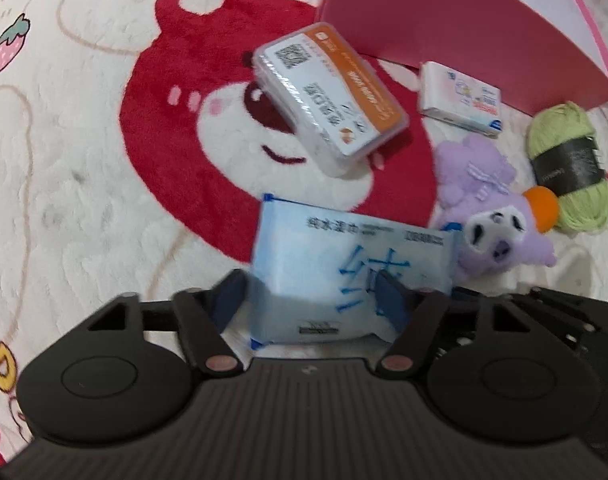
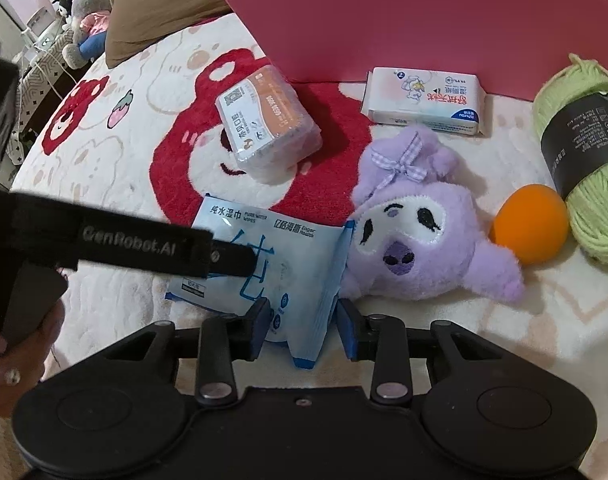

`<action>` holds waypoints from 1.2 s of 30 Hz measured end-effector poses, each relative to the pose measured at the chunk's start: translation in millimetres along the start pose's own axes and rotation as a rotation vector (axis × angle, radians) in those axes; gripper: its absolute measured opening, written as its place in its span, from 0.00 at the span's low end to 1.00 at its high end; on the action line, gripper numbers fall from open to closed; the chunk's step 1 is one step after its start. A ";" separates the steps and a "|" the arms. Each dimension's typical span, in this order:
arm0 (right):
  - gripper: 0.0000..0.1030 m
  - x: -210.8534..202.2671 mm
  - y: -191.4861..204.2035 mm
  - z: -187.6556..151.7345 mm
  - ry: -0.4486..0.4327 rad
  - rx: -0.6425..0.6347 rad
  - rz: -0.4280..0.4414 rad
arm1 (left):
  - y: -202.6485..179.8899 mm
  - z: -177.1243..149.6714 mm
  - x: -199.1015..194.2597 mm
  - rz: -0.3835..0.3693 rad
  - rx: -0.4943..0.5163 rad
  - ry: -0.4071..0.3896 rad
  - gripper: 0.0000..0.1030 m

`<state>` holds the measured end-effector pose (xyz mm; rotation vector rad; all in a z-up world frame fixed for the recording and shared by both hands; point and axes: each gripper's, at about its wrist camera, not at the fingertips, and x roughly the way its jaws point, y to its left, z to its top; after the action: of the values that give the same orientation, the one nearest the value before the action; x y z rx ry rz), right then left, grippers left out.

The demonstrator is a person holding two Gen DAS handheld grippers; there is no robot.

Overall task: Organize objects
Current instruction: 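Close the left tool on the wet-wipes pack and lift it, then carry the wet-wipes pack with the left tool into the pink box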

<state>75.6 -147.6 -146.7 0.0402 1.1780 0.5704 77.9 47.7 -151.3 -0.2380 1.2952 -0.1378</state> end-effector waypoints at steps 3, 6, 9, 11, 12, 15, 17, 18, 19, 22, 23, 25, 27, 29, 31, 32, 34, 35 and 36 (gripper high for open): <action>0.40 0.0 -1.2 -1.2 -0.004 0.003 0.008 | -8.5 -6.3 -3.8 0.012 0.028 -0.021 0.52; 0.41 -0.9 0.0 -2.0 -0.012 -0.008 0.009 | -12.7 -8.1 -7.7 0.012 0.050 -0.033 0.49; 0.41 -4.3 1.9 -2.9 -0.027 -0.019 0.007 | -15.7 -11.6 -10.7 -0.008 0.059 -0.028 0.48; 0.41 -8.9 4.9 -2.9 -0.040 -0.031 0.019 | -16.6 -13.3 -14.4 -0.022 0.052 -0.032 0.46; 0.41 -11.6 8.4 -3.3 -0.045 -0.052 0.022 | -16.9 -14.4 -17.8 -0.024 0.056 -0.039 0.46; 0.41 -16.8 18.3 -3.3 -0.068 -0.107 -0.013 | -17.3 -16.1 -26.8 -0.026 0.062 -0.065 0.45; 0.41 -19.6 17.8 -2.2 -0.075 -0.106 -0.009 | -18.4 -15.0 -27.3 -0.035 0.050 -0.072 0.44; 0.41 -20.9 16.0 -1.7 -0.075 -0.097 -0.003 | -18.6 -15.5 -29.4 -0.044 0.049 -0.077 0.44; 0.41 -22.7 13.6 -1.6 -0.078 -0.087 0.005 | -20.2 -15.3 -30.4 -0.052 0.055 -0.084 0.43; 0.41 -30.6 11.2 -2.2 -0.105 -0.081 0.014 | -23.6 -14.9 -37.8 -0.075 0.070 -0.120 0.43; 0.41 -33.8 11.7 -2.8 -0.117 -0.084 0.014 | -24.1 -14.1 -40.8 -0.086 0.071 -0.132 0.43; 0.41 -41.9 12.5 -2.9 -0.147 -0.098 0.016 | -25.4 -12.6 -46.3 -0.105 0.071 -0.156 0.43; 0.41 -50.0 13.7 -2.6 -0.172 -0.120 0.015 | -27.4 -12.1 -51.0 -0.119 0.081 -0.179 0.40; 0.41 -58.2 14.5 -2.9 -0.199 -0.141 0.005 | -28.6 -11.8 -55.1 -0.140 0.085 -0.195 0.39; 0.42 -64.6 14.0 -2.8 -0.222 -0.153 0.000 | -30.0 -11.5 -59.7 -0.155 0.093 -0.213 0.38; 0.42 -67.6 13.6 -2.8 -0.233 -0.159 -0.004 | -30.9 -11.2 -62.4 -0.164 0.098 -0.224 0.37; 0.42 -73.7 11.9 -1.7 -0.254 -0.168 -0.008 | -31.9 -10.2 -66.7 -0.181 0.100 -0.243 0.35; 0.42 -76.5 10.9 -1.3 -0.263 -0.172 -0.009 | -32.5 -9.3 -69.2 -0.190 0.098 -0.253 0.34; 0.42 -79.3 10.1 -0.4 -0.271 -0.175 -0.010 | -33.5 -8.0 -71.7 -0.200 0.100 -0.262 0.34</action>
<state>50.6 -174.1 -75.5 -0.0376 0.8617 0.6360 52.0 31.3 -77.9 -0.2904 0.9995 -0.3303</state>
